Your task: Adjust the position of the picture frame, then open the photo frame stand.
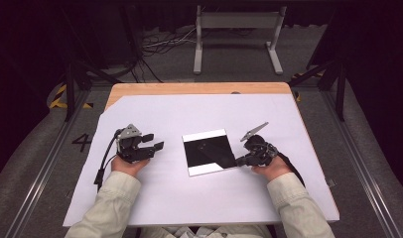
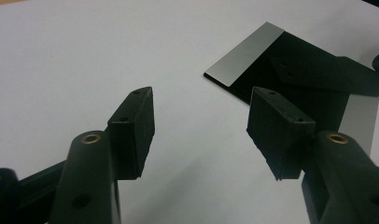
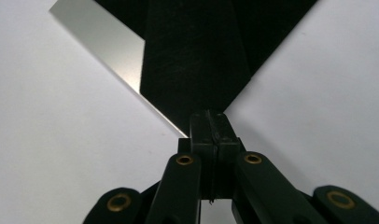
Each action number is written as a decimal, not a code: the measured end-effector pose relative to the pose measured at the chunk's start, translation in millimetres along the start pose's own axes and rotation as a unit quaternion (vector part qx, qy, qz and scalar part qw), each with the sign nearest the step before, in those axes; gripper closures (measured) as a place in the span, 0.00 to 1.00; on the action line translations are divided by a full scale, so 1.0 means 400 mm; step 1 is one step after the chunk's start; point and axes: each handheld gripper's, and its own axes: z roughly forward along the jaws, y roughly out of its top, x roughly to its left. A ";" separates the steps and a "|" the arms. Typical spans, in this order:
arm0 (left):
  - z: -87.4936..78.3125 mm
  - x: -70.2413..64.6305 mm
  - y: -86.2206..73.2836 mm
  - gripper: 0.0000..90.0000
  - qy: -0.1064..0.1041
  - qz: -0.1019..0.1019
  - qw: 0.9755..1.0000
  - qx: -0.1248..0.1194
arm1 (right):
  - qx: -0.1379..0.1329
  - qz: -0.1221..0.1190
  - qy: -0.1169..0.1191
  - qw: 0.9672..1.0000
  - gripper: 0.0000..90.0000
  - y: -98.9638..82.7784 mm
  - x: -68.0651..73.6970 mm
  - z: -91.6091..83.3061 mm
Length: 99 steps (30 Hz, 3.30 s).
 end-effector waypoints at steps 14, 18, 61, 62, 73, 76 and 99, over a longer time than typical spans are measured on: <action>0.013 -0.005 0.005 0.47 -0.007 0.002 1.000 -0.005 | -0.016 -0.038 0.029 0.999 0.99 0.027 0.068 0.042; 0.015 -0.007 0.006 0.48 -0.011 0.000 1.000 -0.003 | -0.019 -0.039 0.027 0.999 0.99 0.027 0.071 0.043; 0.031 -0.060 0.007 0.49 -0.022 0.069 0.995 0.066 | -0.020 -0.109 0.001 0.994 0.87 0.014 0.084 -0.022; 0.032 -0.061 0.007 0.49 -0.021 0.071 0.995 0.067 | -0.016 -0.110 -0.001 0.994 0.87 0.015 0.086 -0.018; 0.036 -0.064 0.006 0.49 -0.016 0.076 0.994 0.075 | 0.021 -0.112 -0.003 0.993 0.87 0.020 0.099 0.017; 0.036 -0.065 0.005 0.48 -0.015 0.076 0.994 0.076 | 0.030 -0.110 -0.002 0.993 0.88 0.023 0.102 0.026; 0.038 -0.067 0.002 0.44 -0.008 0.074 0.994 0.085 | 0.040 -0.115 -0.024 0.992 0.97 0.038 0.113 0.034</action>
